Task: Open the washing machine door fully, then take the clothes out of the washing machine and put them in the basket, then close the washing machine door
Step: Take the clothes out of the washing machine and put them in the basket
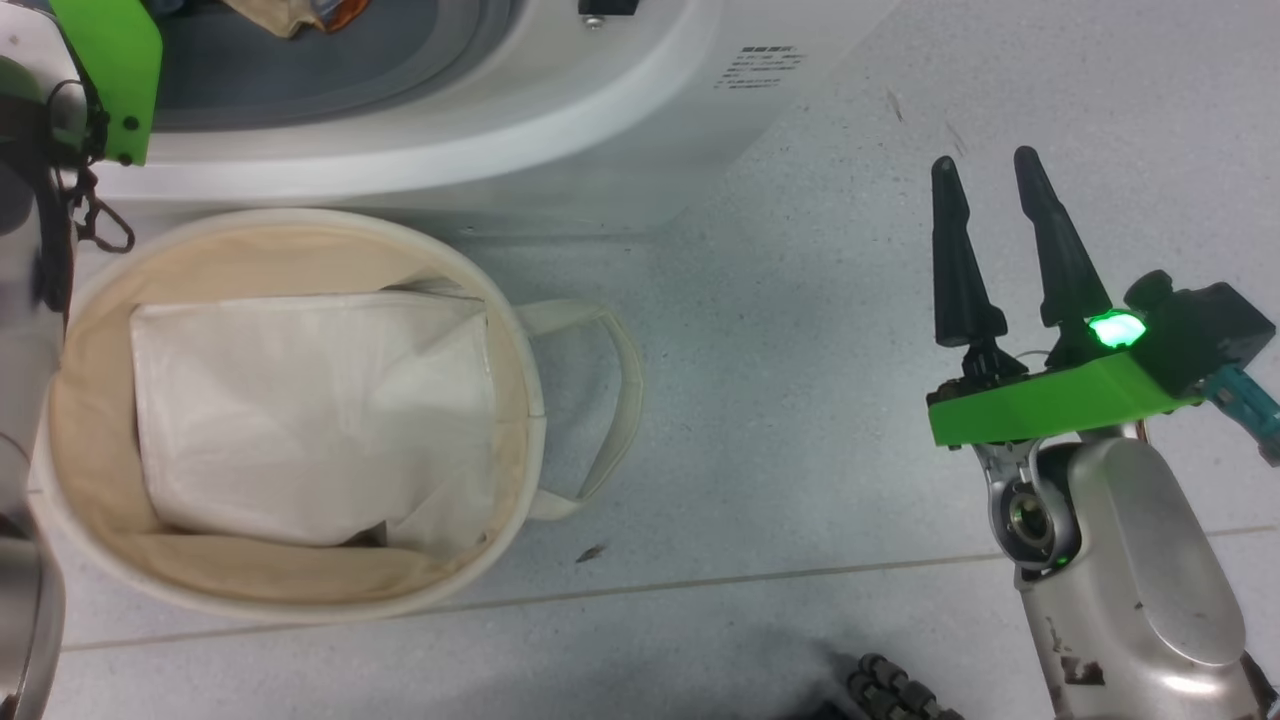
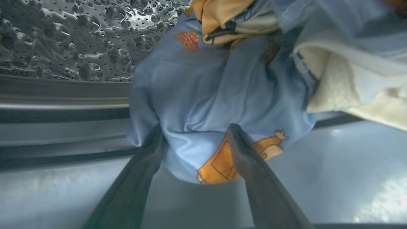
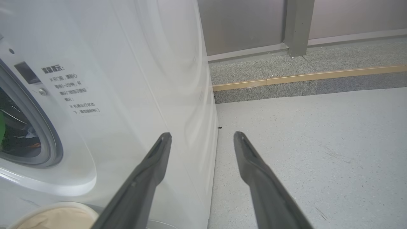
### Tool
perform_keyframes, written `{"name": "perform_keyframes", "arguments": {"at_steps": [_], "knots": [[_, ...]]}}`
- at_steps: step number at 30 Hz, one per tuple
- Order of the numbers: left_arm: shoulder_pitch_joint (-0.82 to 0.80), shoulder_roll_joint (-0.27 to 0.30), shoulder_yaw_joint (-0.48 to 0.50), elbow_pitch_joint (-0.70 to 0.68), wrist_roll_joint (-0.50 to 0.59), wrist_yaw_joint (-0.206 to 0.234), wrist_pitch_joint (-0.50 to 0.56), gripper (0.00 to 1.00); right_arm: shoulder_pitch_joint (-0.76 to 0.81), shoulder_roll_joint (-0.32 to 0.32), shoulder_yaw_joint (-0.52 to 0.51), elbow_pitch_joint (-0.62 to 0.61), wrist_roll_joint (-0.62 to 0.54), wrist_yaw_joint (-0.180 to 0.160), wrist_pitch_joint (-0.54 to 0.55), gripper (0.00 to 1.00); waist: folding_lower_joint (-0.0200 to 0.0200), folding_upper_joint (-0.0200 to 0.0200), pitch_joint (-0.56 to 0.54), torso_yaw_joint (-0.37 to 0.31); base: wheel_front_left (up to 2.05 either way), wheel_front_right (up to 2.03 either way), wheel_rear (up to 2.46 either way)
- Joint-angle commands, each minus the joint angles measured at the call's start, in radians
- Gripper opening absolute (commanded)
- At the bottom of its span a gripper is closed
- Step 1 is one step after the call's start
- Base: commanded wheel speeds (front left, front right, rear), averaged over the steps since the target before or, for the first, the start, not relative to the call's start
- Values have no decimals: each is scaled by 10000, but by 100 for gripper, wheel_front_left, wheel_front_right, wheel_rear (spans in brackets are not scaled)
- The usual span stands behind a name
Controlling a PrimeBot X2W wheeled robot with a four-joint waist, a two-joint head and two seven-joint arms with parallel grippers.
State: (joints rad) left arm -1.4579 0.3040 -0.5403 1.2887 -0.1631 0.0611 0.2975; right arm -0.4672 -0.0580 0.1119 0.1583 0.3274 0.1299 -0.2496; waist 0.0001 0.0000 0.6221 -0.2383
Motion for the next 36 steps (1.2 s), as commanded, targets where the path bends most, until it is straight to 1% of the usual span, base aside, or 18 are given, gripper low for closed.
{"name": "perform_keyframes", "arguments": {"at_steps": [1,2,3,4,12,15,25,30,31,32,36], "knots": [[-450,427,52,-122,58,5,-48,100,-12,78,115,-365,112,8,-122,100,-1,0,35,-13,0,0,0],[-439,458,17,-100,44,-30,-118,100,-24,78,121,-370,134,8,-122,100,-1,0,65,-28,0,0,0],[-427,465,-21,-92,52,-73,-162,83,-28,78,123,-367,146,8,-122,100,-1,0,73,-33,0,0,0],[-427,474,-37,-86,45,-85,-233,1,-30,78,122,-363,147,8,-122,100,-1,0,80,-35,0,0,0],[-273,498,-97,-34,-126,-314,-492,0,-8,78,102,-327,117,8,-122,100,-1,0,-7,-26,0,0,0],[-199,466,-78,-28,-227,-377,-815,0,5,78,107,-281,101,8,-122,100,-1,0,-111,-8,0,0,0],[523,206,73,-21,-675,-560,-2550,0,164,78,174,92,64,8,-122,100,-1,0,-990,153,0,0,0],[1030,83,324,-60,-1065,-645,-3683,0,305,78,174,337,15,8,-122,100,-1,0,-1588,291,0,0,0],[1178,61,348,-67,-1125,-707,-3913,0,343,78,169,389,5,8,-122,100,-1,0,-1734,317,0,0,0],[1335,33,381,-110,-1208,-874,-4191,0,381,78,164,440,-15,8,-122,100,-1,0,-1877,342,0,0,0],[2002,96,668,-105,-1596,-967,-4983,0,560,78,149,620,-74,8,-122,100,-1,0,-2482,446,0,0,0]]}}
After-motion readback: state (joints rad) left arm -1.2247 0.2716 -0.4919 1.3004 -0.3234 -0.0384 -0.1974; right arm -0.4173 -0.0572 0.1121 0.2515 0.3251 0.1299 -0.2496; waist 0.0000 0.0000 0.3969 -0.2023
